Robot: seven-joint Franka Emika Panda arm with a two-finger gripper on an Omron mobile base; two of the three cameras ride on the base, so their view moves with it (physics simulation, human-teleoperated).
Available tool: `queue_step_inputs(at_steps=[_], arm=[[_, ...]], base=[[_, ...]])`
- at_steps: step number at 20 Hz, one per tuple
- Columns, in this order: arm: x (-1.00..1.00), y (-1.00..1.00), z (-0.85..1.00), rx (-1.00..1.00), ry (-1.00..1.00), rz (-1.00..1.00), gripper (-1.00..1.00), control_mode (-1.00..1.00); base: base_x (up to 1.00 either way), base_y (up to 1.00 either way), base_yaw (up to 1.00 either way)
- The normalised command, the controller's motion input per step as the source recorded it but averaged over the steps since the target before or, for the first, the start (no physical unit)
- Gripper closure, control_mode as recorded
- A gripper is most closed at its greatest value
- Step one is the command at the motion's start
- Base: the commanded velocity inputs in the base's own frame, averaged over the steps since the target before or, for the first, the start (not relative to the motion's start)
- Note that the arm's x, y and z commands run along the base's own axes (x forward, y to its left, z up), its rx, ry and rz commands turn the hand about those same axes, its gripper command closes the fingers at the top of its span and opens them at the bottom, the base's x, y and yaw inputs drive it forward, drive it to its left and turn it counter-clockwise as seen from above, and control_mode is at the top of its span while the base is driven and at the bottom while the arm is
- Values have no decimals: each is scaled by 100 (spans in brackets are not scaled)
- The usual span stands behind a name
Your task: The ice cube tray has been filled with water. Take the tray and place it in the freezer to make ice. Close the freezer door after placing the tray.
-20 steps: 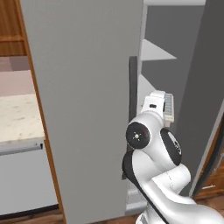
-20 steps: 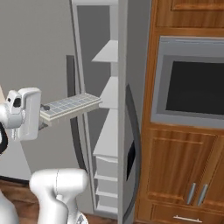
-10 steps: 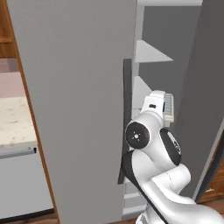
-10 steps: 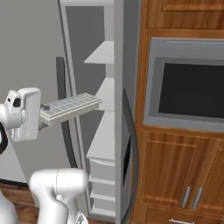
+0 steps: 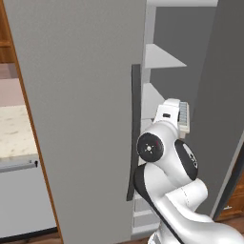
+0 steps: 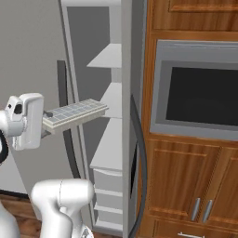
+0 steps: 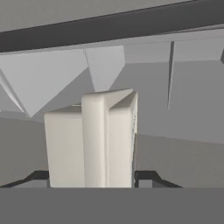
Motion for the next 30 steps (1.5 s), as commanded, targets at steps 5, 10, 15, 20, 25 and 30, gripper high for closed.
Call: queue_step_inputs(at_steps=[5,10,15,20,25,30], arm=[[1,0,0,0,-3,0,100,-100],[0,-1,0,0,-18,0,100,-100],[-4,-23,0,0,-6,0,100,-100],[0,-33,0,0,1,0,100,-100],[0,-22,0,1,2,1,100,-100],[3,-1,0,0,0,7,100,-100]], base=[[15,-1,0],[0,0,0],[0,0,0],[0,0,0],[0,0,0],[0,0,0]])
